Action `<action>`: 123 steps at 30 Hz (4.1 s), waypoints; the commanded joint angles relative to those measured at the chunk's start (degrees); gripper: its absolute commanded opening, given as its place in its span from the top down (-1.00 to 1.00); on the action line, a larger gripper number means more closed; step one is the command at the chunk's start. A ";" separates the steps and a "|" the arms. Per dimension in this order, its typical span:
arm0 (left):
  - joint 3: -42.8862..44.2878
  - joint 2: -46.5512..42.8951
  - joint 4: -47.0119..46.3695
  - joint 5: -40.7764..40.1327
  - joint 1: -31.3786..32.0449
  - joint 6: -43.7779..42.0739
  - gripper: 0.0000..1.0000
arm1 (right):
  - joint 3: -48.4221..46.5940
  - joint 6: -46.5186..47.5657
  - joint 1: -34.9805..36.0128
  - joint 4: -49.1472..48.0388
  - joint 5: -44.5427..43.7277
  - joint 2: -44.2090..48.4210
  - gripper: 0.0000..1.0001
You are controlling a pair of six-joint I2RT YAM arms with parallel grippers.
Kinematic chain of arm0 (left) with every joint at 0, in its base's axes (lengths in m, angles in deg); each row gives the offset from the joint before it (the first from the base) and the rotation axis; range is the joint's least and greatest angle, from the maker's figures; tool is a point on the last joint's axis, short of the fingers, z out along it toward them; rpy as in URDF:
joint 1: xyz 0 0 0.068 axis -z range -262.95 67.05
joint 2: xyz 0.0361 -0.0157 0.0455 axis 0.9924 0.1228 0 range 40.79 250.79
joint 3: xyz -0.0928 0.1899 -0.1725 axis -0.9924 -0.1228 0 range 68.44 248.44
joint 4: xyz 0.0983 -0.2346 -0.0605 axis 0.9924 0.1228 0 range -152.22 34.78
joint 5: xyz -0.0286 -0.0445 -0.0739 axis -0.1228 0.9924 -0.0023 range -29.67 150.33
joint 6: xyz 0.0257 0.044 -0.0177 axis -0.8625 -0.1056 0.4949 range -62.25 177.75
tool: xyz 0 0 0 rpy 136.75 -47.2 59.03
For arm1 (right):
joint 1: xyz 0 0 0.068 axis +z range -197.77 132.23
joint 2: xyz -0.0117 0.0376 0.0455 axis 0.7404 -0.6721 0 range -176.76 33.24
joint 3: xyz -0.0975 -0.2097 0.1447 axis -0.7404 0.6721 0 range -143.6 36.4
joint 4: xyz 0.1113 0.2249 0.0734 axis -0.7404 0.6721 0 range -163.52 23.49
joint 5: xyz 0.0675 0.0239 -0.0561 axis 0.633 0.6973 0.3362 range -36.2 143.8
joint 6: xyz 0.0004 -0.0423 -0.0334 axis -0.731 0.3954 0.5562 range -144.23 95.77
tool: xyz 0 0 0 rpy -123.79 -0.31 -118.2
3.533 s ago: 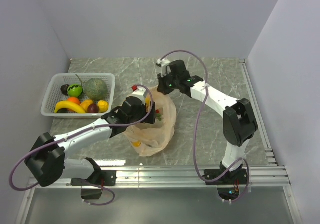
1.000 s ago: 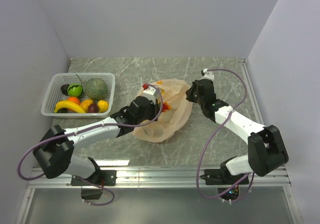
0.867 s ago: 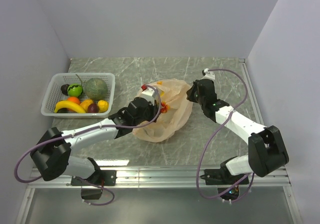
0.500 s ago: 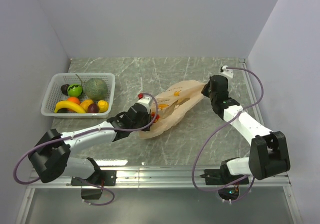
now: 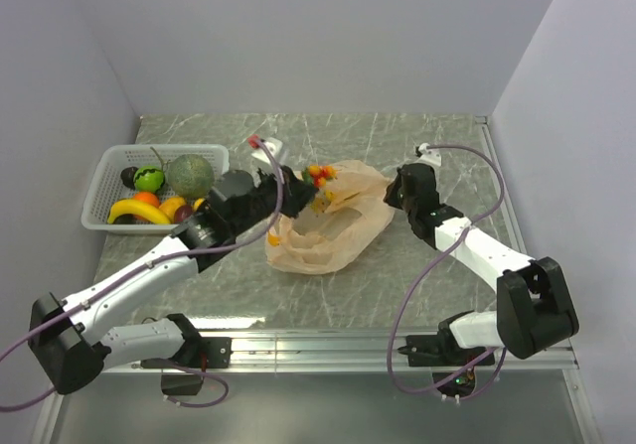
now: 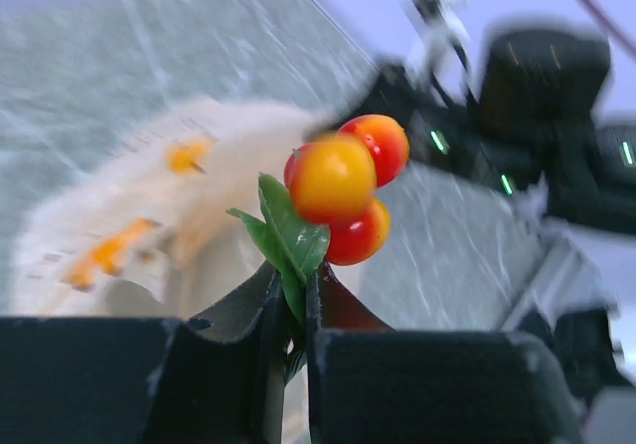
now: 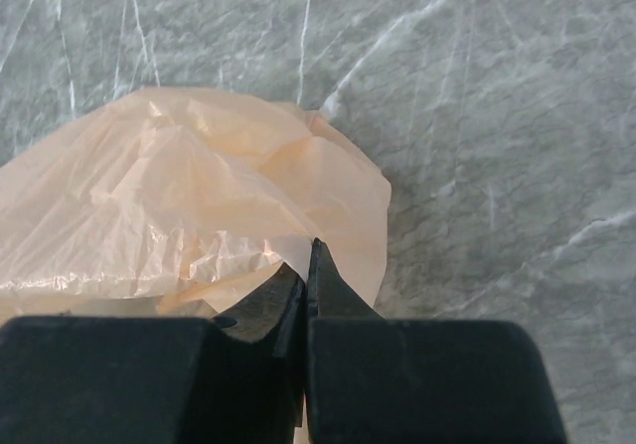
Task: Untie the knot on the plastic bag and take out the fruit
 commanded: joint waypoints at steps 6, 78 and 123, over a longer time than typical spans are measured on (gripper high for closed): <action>5.28 -0.29 14.56 -19.40 -20.36 10.54 0.94 | 1.50 1.98 2.71 0.69 -1.53 4.13 1.00; -10.98 16.93 -2.73 -21.27 2.21 11.87 -0.64 | -31.72 18.87 20.03 12.99 -6.62 -19.76 -0.40; -13.61 17.64 0.00 -22.68 2.29 9.41 -0.67 | -29.98 5.15 1.11 17.57 29.84 -40.17 1.00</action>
